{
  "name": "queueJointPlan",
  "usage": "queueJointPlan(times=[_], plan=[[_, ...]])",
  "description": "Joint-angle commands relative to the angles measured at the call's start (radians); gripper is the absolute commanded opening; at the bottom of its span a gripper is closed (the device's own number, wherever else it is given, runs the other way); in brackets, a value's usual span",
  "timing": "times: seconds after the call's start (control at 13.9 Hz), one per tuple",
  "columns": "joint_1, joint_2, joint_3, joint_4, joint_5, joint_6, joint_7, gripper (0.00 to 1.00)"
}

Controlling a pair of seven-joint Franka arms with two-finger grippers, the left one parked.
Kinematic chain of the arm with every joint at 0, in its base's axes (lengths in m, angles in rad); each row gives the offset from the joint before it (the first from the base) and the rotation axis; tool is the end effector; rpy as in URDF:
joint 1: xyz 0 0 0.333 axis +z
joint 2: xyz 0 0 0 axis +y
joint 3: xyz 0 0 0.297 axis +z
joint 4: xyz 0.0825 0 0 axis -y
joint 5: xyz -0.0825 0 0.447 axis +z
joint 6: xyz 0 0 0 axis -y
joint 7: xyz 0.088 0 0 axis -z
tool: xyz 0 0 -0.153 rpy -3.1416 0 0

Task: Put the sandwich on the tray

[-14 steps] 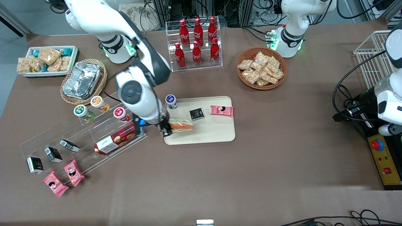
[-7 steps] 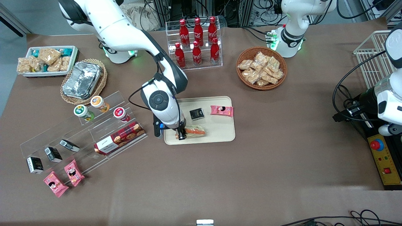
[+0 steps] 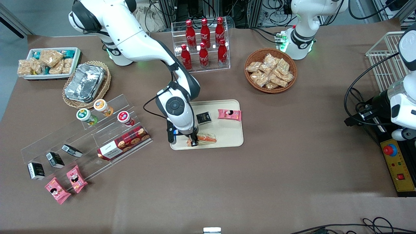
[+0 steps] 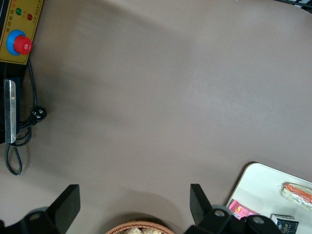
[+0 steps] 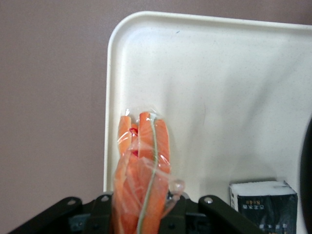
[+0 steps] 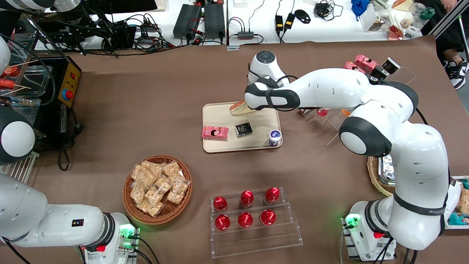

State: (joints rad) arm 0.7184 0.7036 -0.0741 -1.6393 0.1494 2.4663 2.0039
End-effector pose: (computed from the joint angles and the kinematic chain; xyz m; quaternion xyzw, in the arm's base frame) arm 0.5874 0.4494 0.1136 -0.7468 0.6615 0.0106 0.0679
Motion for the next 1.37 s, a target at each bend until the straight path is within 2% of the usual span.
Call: queueJointPlan(times=[0.0,0.07,0.22,0.5,0.58,0.94,1.15,1.29], plan=[[0.010,0.017,-0.010,0.027,-0.027,0.008,0.029,0.38],[0.010,0.017,-0.010,0.027,-0.027,0.008,0.029,0.52],[0.012,0.014,-0.012,0.027,-0.049,0.010,0.029,1.00],[0.024,0.005,-0.010,0.029,-0.247,-0.006,0.006,1.00],[0.016,-0.009,-0.009,0.027,-0.275,-0.032,-0.002,1.00],[-0.008,-0.102,-0.003,0.056,-0.257,-0.251,-0.170,1.00],[-0.046,-0.197,-0.004,0.073,-0.168,-0.360,-0.360,1.00],[-0.060,-0.281,-0.013,0.073,-0.168,-0.433,-0.517,1.00]])
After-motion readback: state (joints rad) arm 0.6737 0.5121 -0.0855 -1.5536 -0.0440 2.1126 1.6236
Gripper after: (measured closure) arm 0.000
